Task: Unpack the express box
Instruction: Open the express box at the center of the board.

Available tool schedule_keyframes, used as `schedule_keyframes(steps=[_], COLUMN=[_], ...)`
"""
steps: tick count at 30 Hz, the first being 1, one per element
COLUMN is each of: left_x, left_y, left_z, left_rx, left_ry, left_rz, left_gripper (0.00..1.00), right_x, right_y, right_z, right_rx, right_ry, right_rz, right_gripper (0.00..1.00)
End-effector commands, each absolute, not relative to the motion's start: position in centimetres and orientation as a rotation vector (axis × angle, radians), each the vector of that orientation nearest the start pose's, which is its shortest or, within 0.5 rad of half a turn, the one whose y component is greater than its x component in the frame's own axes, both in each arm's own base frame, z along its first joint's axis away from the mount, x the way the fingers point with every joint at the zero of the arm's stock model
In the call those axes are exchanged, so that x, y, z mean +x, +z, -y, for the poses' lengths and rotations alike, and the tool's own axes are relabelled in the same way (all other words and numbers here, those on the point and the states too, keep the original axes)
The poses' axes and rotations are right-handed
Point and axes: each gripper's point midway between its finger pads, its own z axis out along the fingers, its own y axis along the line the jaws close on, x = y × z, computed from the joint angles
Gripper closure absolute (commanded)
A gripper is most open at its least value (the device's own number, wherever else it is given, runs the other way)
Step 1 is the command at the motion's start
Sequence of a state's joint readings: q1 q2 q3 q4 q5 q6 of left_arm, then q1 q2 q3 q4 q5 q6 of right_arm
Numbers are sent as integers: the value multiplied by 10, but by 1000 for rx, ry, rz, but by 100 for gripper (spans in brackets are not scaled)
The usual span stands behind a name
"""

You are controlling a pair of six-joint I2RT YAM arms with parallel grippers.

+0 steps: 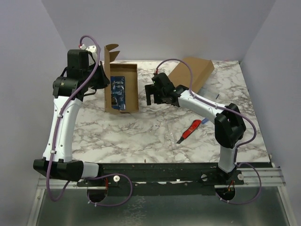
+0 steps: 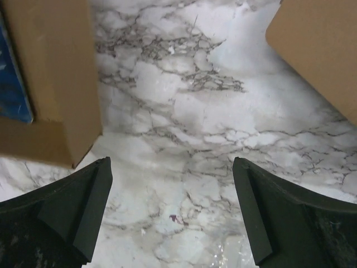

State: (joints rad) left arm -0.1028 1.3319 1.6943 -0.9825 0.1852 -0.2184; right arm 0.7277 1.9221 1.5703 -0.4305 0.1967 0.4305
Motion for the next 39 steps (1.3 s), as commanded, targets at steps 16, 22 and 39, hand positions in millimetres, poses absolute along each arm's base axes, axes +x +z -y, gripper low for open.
schedule_keyframes(steps=[16,22,39], left_x=[342,347,326], left_y=[297,278,264], left_z=[100,71,-64], left_rx=[42,59,-323], left_ry=[-476,-260,714], left_rz=[-2319,-2341,-2277], left_gripper=[100,100,38], right_x=[387,376,366], right_y=[184,167,97], right_z=[-403,-423,-408], right_rx=[-537,-1064,-802], right_ry=[696,646,682], right_rz=[-2102,-1550,-2082], right_gripper=[8,5,8])
